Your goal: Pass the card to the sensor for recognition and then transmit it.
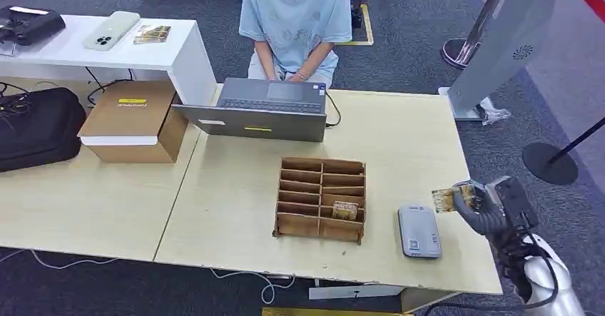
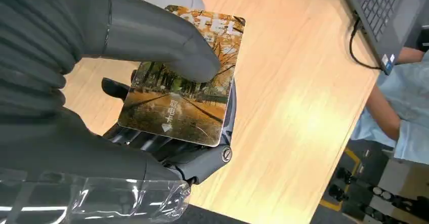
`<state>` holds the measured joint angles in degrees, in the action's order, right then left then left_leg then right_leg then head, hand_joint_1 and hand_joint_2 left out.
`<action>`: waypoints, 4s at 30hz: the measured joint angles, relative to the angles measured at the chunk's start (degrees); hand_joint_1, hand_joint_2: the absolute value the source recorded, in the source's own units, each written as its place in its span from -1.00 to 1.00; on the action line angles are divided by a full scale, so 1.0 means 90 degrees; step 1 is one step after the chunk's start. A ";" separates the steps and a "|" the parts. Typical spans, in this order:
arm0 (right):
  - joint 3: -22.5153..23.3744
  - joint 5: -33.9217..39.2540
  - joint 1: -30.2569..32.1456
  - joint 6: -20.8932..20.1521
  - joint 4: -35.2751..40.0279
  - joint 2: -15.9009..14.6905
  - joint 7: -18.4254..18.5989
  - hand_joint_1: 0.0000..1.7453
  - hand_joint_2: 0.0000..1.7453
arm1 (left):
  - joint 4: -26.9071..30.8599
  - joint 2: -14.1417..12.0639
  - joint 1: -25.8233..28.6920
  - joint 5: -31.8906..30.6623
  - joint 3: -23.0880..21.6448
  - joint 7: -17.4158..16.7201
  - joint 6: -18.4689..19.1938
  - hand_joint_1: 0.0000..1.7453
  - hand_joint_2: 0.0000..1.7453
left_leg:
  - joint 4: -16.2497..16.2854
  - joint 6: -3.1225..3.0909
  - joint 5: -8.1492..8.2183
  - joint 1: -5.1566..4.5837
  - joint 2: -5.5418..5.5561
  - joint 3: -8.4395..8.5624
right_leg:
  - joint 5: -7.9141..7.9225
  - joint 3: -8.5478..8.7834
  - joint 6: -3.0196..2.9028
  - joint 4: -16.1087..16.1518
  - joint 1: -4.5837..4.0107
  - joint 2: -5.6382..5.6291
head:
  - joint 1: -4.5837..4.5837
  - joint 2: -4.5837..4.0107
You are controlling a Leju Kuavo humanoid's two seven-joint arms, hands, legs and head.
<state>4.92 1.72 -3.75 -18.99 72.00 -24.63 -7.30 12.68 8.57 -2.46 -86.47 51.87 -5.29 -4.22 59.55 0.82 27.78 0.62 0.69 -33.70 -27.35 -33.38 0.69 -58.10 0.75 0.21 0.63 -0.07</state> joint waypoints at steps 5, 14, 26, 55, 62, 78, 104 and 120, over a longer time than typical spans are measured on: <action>0.0000 -0.0056 0.0013 0.0070 -0.0104 0.0000 0.0005 1.00 1.00 | 0.0000 0.0000 0.0000 -0.0051 0.0000 0.0010 0.0000 -1.00 -1.00 | 0.0000 0.0000 0.0000 0.0000 0.0000 0.0000 | 0.0000 0.0000 0.0000 0.0000 0.0000 0.0000 | 0.0000 0.0000; -0.0046 -0.0398 0.0010 0.0177 -0.0316 0.0000 0.0002 1.00 1.00 | 0.0000 0.0000 0.0000 -0.0049 0.0000 0.0017 0.0000 -1.00 -1.00 | 0.0000 0.0000 0.0000 0.0000 0.0000 0.0000 | 0.0000 0.0000 0.0000 0.0000 0.0000 0.0000 | 0.0000 0.0000; -0.0277 -0.0636 -0.0128 0.0177 -0.0575 0.0010 0.0002 1.00 1.00 | 0.0000 -0.0002 -0.0005 0.0012 0.0000 0.0022 0.0053 -1.00 -1.00 | 0.0000 0.0000 0.0000 0.0000 0.0001 0.0000 | 0.0000 0.0000 0.0000 0.0000 0.0000 0.0001 | 0.0000 0.0000; -0.0425 -0.1146 0.0544 0.0279 -0.0199 0.0330 0.0306 1.00 1.00 | 0.0000 -0.0032 -0.0008 0.0049 0.0000 -0.0002 0.0087 -1.00 -1.00 | -0.0001 0.0000 0.0000 0.0000 -0.0001 0.0002 | 0.0000 0.0001 0.0000 0.0000 0.0000 0.0000 | 0.0002 0.0000; -0.0425 -0.1241 0.0591 0.0274 -0.0107 0.0335 0.0345 1.00 1.00 | 0.0000 -0.0041 -0.0009 0.0027 0.0000 -0.0022 0.0095 -1.00 -1.00 | -0.0001 0.0000 0.0000 0.0000 -0.0002 0.0003 | 0.0000 0.0001 0.0000 0.0000 0.0000 -0.0001 | 0.0002 0.0000; -0.0425 -0.1447 0.0631 0.0415 -0.0002 0.0335 0.0457 1.00 1.00 | 0.0000 -0.0039 -0.0010 0.0020 0.0000 -0.0063 0.0085 -1.00 -1.00 | -0.0001 0.0000 0.0000 0.0000 -0.0002 0.0003 | 0.0000 0.0001 0.0000 0.0000 0.0000 -0.0001 | 0.0000 0.0000; 0.0036 -0.1797 0.0423 0.1292 0.1528 0.0328 -0.0280 1.00 1.00 | 0.0000 -0.0010 -0.0010 0.0027 0.0000 0.0039 0.0058 -1.00 -1.00 | -0.0001 0.0001 -0.0001 0.0000 -0.0001 0.0003 | 0.0000 0.0002 0.0000 -0.0001 0.0000 -0.0001 | 0.0002 0.0000; -0.1201 -0.5645 -0.1096 0.3144 0.1960 0.0265 -0.0125 1.00 1.00 | 0.0000 0.0034 -0.0085 -0.0148 -0.0034 0.0138 0.0075 -1.00 -1.00 | -0.0001 0.0006 -0.0006 0.0001 -0.0008 0.0007 | 0.0003 0.0004 -0.0003 -0.0005 0.0000 -0.0013 | 0.0000 0.0000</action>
<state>-5.90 -49.08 -13.62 9.30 89.64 -22.25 -8.42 12.68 8.87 -3.22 -87.80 51.56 -4.04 -3.54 59.55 0.87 27.72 0.63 0.62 -33.64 -27.31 -33.34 0.67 -58.15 0.75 0.10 0.63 -0.07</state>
